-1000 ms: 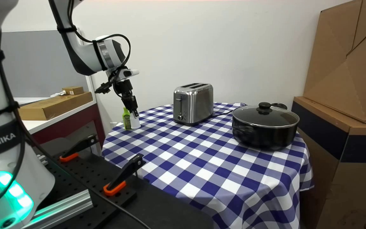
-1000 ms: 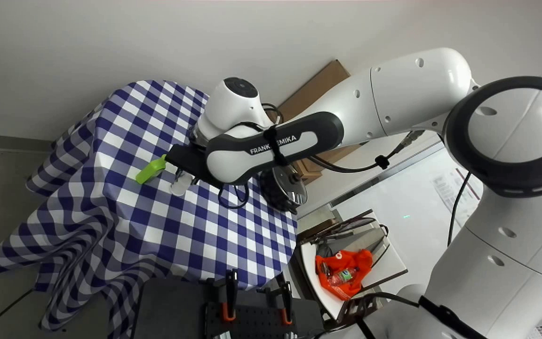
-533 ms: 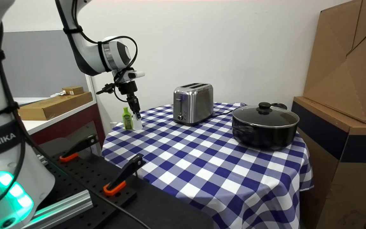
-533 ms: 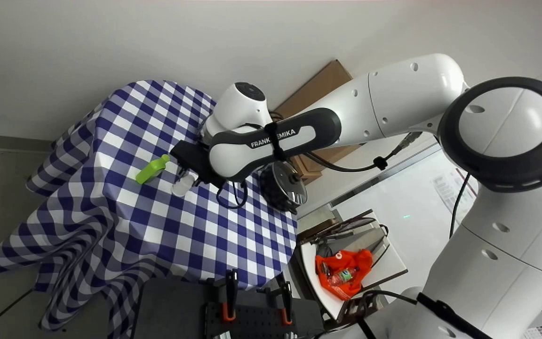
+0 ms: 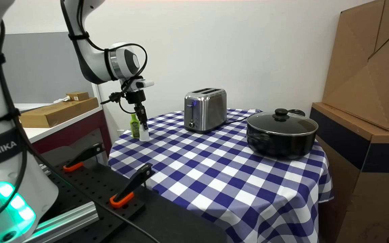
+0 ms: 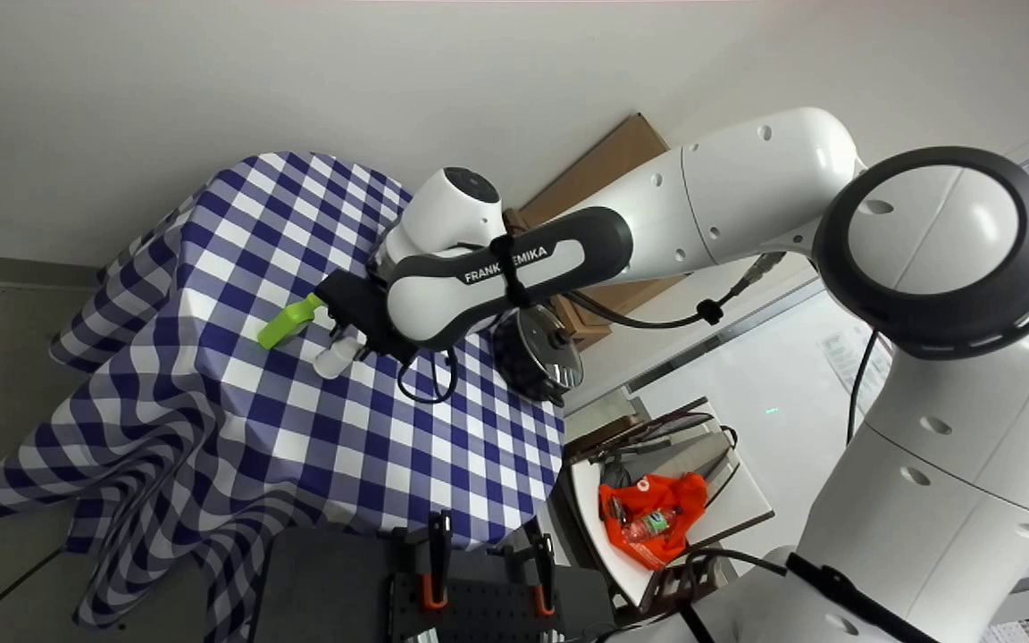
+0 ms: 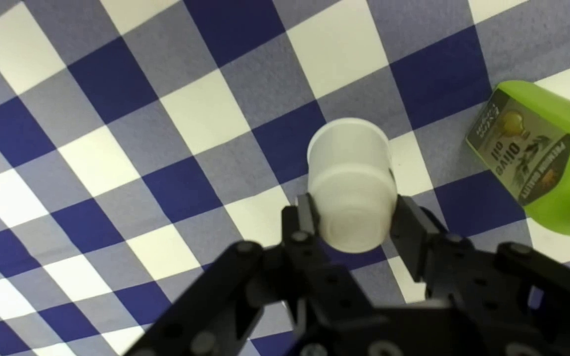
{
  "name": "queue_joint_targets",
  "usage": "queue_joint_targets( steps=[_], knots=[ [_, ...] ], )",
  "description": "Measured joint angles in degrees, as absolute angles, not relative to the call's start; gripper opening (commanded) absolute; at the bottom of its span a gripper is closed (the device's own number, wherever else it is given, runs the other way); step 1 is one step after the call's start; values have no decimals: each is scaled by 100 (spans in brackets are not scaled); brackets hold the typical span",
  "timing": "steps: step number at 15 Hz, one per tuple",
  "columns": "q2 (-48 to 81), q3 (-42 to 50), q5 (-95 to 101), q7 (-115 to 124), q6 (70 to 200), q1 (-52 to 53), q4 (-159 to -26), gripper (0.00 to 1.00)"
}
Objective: Move the white objects to the left
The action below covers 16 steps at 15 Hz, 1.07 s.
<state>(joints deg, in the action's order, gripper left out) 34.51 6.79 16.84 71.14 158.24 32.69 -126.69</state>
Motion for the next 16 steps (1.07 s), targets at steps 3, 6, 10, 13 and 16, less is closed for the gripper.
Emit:
queue_joint_targets(
  steps=[3, 6, 10, 13, 16],
  knots=[
    [3472, 688, 1678, 7122, 15842, 3269, -12669, 17],
    [3509, 694, 1677, 7135, 15843, 3269, -12669, 17],
    [3608, 691, 1629, 7136, 15843, 3270, -12668, 83],
    [3636, 686, 1555, 7136, 15843, 3270, -12668, 100],
    [3626, 679, 1473, 7136, 15885, 3270, -12666, 100]
  ],
)
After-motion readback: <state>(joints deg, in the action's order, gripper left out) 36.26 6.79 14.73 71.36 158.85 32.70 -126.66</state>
